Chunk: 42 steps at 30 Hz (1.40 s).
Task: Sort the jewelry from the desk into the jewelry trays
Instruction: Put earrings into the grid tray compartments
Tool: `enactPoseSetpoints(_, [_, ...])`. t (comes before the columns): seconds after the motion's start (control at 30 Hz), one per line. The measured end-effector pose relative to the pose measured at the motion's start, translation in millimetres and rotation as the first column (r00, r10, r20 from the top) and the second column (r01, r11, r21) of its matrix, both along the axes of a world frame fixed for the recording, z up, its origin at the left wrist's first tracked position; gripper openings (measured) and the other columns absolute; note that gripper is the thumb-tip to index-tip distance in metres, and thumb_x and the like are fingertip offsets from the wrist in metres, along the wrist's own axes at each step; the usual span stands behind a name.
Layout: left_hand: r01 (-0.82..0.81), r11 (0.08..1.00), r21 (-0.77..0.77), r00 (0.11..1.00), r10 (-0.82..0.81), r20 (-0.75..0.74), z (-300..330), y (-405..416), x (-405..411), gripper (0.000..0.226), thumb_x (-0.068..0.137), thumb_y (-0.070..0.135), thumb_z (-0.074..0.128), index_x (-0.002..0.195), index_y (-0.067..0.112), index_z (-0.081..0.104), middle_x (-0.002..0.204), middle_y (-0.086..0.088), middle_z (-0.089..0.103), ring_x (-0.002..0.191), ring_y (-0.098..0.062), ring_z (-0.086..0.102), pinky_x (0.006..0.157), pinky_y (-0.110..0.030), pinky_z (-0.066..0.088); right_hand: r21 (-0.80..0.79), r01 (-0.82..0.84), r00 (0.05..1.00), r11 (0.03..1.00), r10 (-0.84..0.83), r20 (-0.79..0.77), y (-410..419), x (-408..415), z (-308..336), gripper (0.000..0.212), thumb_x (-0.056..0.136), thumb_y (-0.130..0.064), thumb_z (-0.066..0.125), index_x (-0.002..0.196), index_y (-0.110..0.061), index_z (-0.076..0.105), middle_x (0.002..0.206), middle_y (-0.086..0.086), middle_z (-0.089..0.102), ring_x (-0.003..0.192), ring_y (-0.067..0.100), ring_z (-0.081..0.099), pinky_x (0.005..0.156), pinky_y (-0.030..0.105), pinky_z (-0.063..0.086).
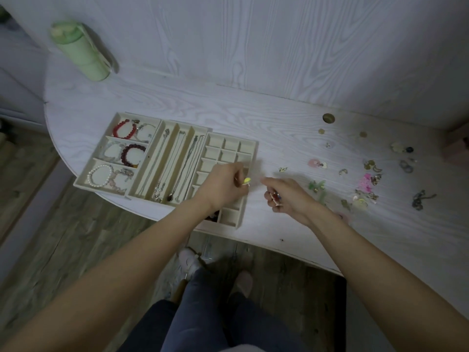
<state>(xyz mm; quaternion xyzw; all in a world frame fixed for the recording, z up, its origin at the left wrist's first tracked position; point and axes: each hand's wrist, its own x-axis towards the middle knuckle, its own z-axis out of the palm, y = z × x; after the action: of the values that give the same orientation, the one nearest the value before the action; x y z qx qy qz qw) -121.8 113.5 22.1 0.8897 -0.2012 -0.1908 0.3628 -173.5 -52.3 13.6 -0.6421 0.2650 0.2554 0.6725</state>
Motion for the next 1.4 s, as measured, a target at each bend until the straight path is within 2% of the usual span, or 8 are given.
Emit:
enactPoseSetpoints(0.23, [0.074, 0.996, 0.053, 0.996, -0.077, 0.05, 13.1, 29.4, 0.5, 0.033, 0.076, 0.01, 0.074, 0.066, 0.02, 0.045, 0.065, 0.005, 0.054, 0.061, -0.009, 0.05, 0.057, -0.02, 0.04, -0.319, -0.238, 0.914, 0.917, 0.323, 0.247, 40.4, 16.7, 18.6, 0.018, 0.087, -0.03, 0.066, 0.079, -0.016, 0.059, 0.067, 0.0, 0.052, 0.043, -0.001, 0.038, 0.045, 0.014, 0.028])
enactPoseSetpoints(0.4, [-0.011, 1.0, -0.028, 1.0, 0.01, -0.014, 14.9, 57.3, -0.4, 0.027, 0.074, 0.005, 0.076, 0.076, 0.017, 0.052, 0.078, -0.005, 0.065, 0.077, -0.021, 0.065, 0.07, -0.029, 0.053, -0.439, -0.234, 0.878, 0.867, 0.382, 0.287, 62.6, 27.5, 15.2, 0.013, 0.086, -0.02, 0.068, 0.083, -0.008, 0.069, 0.084, 0.001, 0.066, 0.085, 0.013, 0.06, 0.078, 0.029, 0.045])
enactPoseSetpoints(0.6, [-0.078, 0.997, 0.007, 0.99, 0.078, -0.117, 10.0, 95.7, 0.3, 0.021, 0.084, 0.002, 0.064, 0.101, 0.011, 0.057, 0.102, -0.003, 0.065, 0.095, -0.018, 0.065, 0.072, -0.018, 0.05, -0.553, -0.202, 0.872, 0.809, 0.406, 0.275, 89.0, 33.4, 10.0, 0.01, 0.084, -0.019, 0.071, 0.084, -0.01, 0.074, 0.084, -0.001, 0.066, 0.079, 0.008, 0.057, 0.072, 0.026, 0.044])
enactPoseSetpoints(0.83, [0.151, 0.798, 0.583, 0.969, -0.236, 0.073, -8.7, 129.8, 3.3, 0.052, 0.093, 0.008, 0.044, 0.142, 0.023, 0.04, 0.155, 0.0, 0.025, 0.14, -0.024, 0.022, 0.109, -0.039, 0.025, -0.826, -0.328, 0.708, 0.459, 0.699, 0.107, 116.4, 44.1, -10.9, 0.017, 0.091, -0.028, 0.061, 0.102, -0.019, 0.071, 0.097, 0.006, 0.072, 0.089, 0.021, 0.066, 0.077, 0.036, 0.054])
enactPoseSetpoints(0.93, [0.199, 0.715, 0.67, 0.947, -0.315, 0.055, -10.7, 132.9, 2.8, 0.061, 0.092, 0.008, 0.042, 0.147, 0.028, 0.028, 0.159, 0.004, 0.003, 0.145, -0.02, 0.003, 0.115, -0.039, 0.012, -0.908, -0.31, 0.62, 0.281, 0.784, 0.03, 126.8, 47.4, -17.2, 0.016, 0.094, -0.023, 0.056, 0.101, -0.018, 0.07, 0.098, 0.007, 0.07, 0.091, 0.024, 0.066, 0.071, 0.034, 0.053])
enactPoseSetpoints(1.1, [0.219, 0.699, 0.681, 0.933, -0.353, 0.063, -10.1, 135.0, 6.1, 0.064, 0.088, 0.004, 0.043, 0.145, 0.031, 0.031, 0.159, 0.002, 0.001, 0.146, -0.021, -0.002, 0.116, -0.04, 0.005, -0.944, -0.326, 0.512, 0.058, 0.85, -0.125, 134.8, 53.4, -24.4, 0.019, 0.089, -0.006, 0.054, 0.097, -0.016, 0.069, 0.092, 0.007, 0.069, 0.082, 0.025, 0.064, 0.061, 0.032, 0.05])
enactPoseSetpoints(1.23, [0.226, 0.707, 0.67, 0.939, -0.342, 0.044, -6.3, 133.8, 8.8, 0.061, 0.09, 0.005, 0.043, 0.145, 0.028, 0.034, 0.159, 0.001, 0.004, 0.145, -0.022, 0.001, 0.116, -0.039, 0.005, -0.953, -0.303, 0.472, 0.017, 0.871, -0.134, 138.9, 57.2, -30.1, 0.024, 0.091, -0.011, 0.057, 0.109, -0.021, 0.069, 0.096, 0.005, 0.069, 0.086, 0.023, 0.066, 0.073, 0.034, 0.053])
enactPoseSetpoints(1.4, [0.232, 0.708, 0.667, 0.947, -0.321, 0.013, -3.6, 130.1, 9.7, 0.061, 0.09, 0.008, 0.045, 0.147, 0.024, 0.031, 0.159, 0.003, 0.004, 0.145, -0.021, 0.0, 0.116, -0.039, 0.004, -0.951, -0.266, 0.538, 0.157, 0.843, -0.012, 136.1, 51.8, -33.3, 0.026, 0.091, -0.027, 0.062, 0.116, -0.022, 0.065, 0.107, 0.004, 0.069, 0.097, 0.022, 0.065, 0.078, 0.038, 0.054])
